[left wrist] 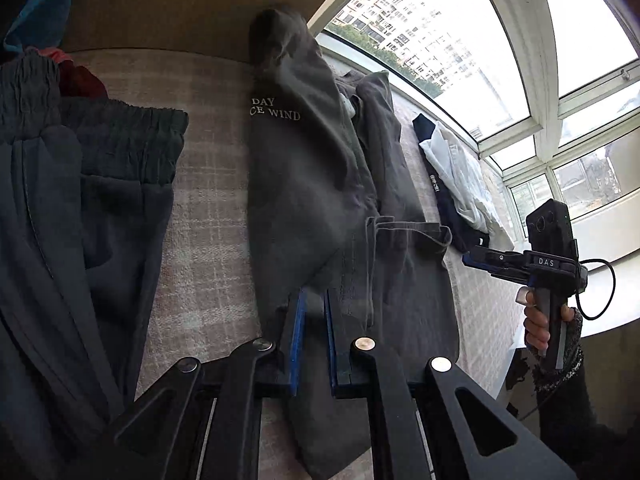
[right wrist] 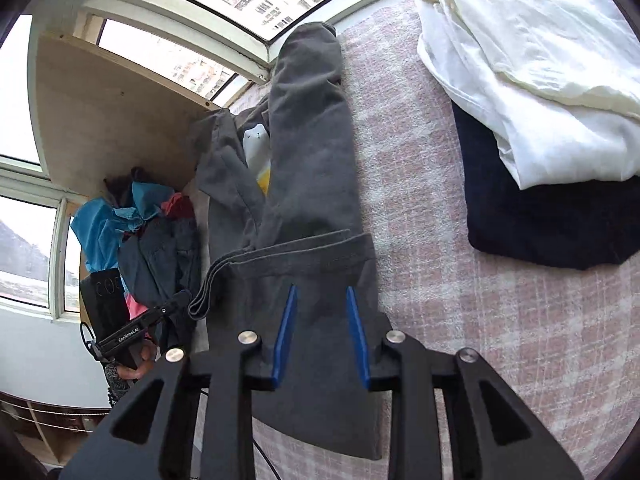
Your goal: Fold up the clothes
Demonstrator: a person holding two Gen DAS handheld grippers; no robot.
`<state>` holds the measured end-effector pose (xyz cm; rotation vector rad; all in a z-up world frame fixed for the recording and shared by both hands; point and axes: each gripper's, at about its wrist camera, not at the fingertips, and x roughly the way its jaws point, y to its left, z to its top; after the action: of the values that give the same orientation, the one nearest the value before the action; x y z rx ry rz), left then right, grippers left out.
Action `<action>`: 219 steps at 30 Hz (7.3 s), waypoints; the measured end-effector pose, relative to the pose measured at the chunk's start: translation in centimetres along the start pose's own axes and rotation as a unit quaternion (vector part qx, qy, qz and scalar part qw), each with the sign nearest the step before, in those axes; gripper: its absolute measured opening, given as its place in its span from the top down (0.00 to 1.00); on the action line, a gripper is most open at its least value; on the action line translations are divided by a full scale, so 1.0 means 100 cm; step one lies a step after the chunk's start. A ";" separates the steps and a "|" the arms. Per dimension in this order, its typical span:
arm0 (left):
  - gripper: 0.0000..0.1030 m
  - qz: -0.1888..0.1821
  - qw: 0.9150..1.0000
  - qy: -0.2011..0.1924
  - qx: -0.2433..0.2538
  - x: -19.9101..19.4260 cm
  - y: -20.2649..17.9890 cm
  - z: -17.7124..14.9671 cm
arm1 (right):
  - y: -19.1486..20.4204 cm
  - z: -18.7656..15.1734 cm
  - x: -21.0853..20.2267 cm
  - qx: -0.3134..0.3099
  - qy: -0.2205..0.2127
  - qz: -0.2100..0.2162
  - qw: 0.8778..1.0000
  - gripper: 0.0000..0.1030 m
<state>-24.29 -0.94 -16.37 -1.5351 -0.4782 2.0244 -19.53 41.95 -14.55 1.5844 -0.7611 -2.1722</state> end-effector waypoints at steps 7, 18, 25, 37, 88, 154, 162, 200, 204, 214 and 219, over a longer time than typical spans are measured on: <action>0.65 0.014 0.999 -0.031 0.033 -0.043 -0.007 -0.040 | 0.015 -0.081 0.011 -0.114 0.039 -0.106 0.987 0.59; 0.66 0.078 0.992 -0.047 0.082 0.015 -0.028 -0.002 | 0.007 -0.094 0.020 -0.142 0.044 -0.111 0.983 0.58; 0.54 0.074 0.997 0.008 0.031 -0.020 -0.013 -0.076 | -0.010 -0.127 0.016 -0.108 0.072 -0.077 0.989 0.54; 0.55 0.063 0.996 0.055 0.023 0.008 -0.031 -0.111 | 0.015 -0.136 0.031 -0.184 0.088 -0.073 0.976 0.65; 0.75 0.059 0.987 0.070 0.133 -0.070 -0.058 -0.142 | 0.130 -0.048 -0.018 -0.371 0.035 -0.096 0.923 0.60; 0.94 0.086 0.969 -0.044 0.227 0.069 -0.035 0.072 | 0.064 0.102 0.045 -0.241 0.001 -0.075 0.968 0.73; 0.94 0.093 0.961 -0.053 0.256 0.074 -0.063 0.080 | 0.026 0.064 0.077 -0.226 0.028 -0.059 0.972 0.73; 0.68 0.153 0.961 -0.006 0.231 0.102 -0.011 0.111 | 0.012 0.097 0.105 -0.324 -0.034 -0.143 0.935 0.51; 0.69 0.160 0.954 -0.004 0.253 0.108 -0.018 0.112 | 0.012 0.096 0.104 -0.331 -0.034 -0.133 0.934 0.66; 0.95 0.056 0.975 -0.014 0.214 0.078 -0.019 0.121 | 0.016 0.112 0.060 -0.222 -0.036 -0.002 0.974 0.91; 0.95 -0.003 0.977 -0.047 0.206 0.022 -0.039 0.112 | 0.043 0.096 0.003 -0.207 -0.061 0.043 0.975 0.91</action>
<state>-34.66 4.02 -12.54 -1.1894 -0.0839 2.0386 -28.92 40.46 -9.96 1.1954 -0.3641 -2.2011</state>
